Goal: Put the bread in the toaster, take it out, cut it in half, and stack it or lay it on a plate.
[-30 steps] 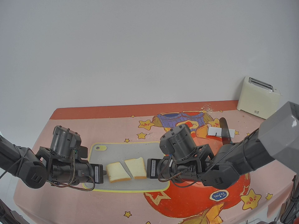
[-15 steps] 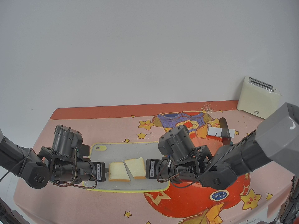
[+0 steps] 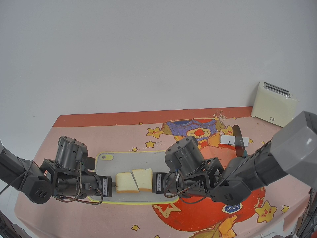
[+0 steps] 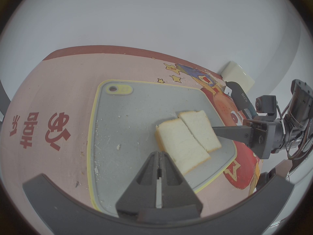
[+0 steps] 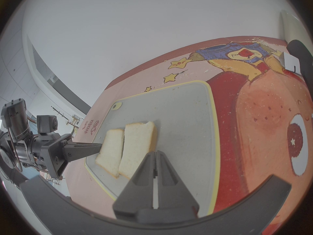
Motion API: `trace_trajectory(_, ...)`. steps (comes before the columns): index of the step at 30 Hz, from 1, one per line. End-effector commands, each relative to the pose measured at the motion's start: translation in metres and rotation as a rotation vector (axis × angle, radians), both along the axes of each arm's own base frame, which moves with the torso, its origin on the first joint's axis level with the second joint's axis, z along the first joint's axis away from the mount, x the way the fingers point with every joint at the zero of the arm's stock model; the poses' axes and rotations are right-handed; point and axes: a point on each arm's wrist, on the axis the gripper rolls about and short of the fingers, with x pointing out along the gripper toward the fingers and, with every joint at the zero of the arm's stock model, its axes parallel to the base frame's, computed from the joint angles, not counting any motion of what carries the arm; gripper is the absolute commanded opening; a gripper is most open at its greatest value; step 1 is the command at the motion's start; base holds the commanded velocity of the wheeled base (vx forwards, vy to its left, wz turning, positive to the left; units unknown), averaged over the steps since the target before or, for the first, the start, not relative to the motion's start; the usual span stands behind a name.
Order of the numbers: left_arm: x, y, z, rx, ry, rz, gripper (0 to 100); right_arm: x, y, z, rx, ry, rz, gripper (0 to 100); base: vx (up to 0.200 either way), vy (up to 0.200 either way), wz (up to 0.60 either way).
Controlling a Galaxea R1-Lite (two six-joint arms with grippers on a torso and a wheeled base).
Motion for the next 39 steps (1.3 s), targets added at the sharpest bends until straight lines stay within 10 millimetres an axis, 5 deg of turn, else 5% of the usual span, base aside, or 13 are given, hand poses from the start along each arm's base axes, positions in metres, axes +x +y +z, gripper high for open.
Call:
trace_trajectory(1,-0.002,-0.002,0.003,-0.006,-0.011,-0.009,0,-0.002,0.000,-0.001,-0.007,0.005,0.005,0,0.000,0.000,0.00)
trace_trajectory(21,0.001,-0.011,0.011,-0.054,-0.027,0.000,0,-0.005,0.002,-0.004,-0.013,0.010,0.016,0,0.000,0.000,0.00)
trace_trajectory(31,-0.003,0.004,0.024,-0.067,-0.065,0.055,0,-0.005,0.002,-0.004,-0.013,0.010,0.016,0,0.000,0.000,0.00)
trace_trajectory(39,-0.004,0.009,0.015,-0.035,-0.015,0.072,0,-0.005,0.003,-0.005,-0.014,0.011,0.016,0,0.000,0.000,0.00)
